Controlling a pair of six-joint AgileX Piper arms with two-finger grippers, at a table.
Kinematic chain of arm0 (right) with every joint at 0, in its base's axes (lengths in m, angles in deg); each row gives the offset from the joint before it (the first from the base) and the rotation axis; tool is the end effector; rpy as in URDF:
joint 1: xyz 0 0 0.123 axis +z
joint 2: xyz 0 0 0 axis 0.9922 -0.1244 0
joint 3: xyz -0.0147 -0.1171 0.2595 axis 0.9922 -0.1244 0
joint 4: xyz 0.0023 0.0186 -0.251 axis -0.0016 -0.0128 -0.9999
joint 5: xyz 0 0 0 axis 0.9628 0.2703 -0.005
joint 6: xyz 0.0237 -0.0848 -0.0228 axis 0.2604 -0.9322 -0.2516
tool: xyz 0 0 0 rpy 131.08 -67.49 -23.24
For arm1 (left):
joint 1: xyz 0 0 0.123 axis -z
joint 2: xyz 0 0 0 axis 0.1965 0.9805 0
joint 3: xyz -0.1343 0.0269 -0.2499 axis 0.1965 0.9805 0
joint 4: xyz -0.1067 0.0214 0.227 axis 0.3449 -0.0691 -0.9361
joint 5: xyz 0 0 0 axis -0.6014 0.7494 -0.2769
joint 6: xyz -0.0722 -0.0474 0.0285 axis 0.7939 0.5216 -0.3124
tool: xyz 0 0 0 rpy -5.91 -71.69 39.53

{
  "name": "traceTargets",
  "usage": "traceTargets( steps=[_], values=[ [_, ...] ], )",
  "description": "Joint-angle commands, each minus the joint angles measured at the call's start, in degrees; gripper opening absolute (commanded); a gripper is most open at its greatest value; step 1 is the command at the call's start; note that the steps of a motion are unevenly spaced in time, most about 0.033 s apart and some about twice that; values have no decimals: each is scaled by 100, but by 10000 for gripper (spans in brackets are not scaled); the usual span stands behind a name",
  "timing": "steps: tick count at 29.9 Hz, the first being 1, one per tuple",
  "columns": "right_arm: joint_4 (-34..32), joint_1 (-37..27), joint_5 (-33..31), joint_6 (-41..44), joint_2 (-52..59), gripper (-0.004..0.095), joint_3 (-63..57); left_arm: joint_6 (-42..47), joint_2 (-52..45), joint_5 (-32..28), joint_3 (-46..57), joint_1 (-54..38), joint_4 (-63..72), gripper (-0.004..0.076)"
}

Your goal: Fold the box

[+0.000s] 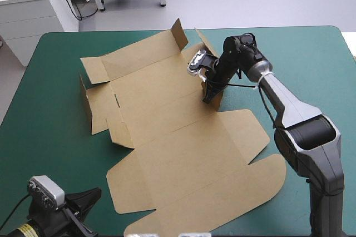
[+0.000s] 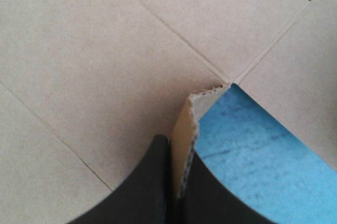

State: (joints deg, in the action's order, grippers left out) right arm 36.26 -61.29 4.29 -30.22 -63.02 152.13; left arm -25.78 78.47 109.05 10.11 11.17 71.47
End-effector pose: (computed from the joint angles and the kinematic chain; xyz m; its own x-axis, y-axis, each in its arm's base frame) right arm 0.4176 0.1865 0.2765 -0.3616 -0.8545 -0.3730 -0.9092 0.4117 -0.0617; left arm 0.0186 -0.0333 0.2812 -0.4430 0.1509 -0.8837 0.5694 0.8087 -0.1473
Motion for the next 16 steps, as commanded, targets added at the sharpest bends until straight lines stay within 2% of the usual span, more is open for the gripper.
traceTargets(
  steps=[1, 16],
  values=[
    [150, 246, -118, -704, 342, -19, 180, -3, 85, -347, -129, 23, 164, -8],
    [40, 710, -118, -717, 694, -19, 180, -3, 85, -347, -129, 23, 164, -8]
  ],
)
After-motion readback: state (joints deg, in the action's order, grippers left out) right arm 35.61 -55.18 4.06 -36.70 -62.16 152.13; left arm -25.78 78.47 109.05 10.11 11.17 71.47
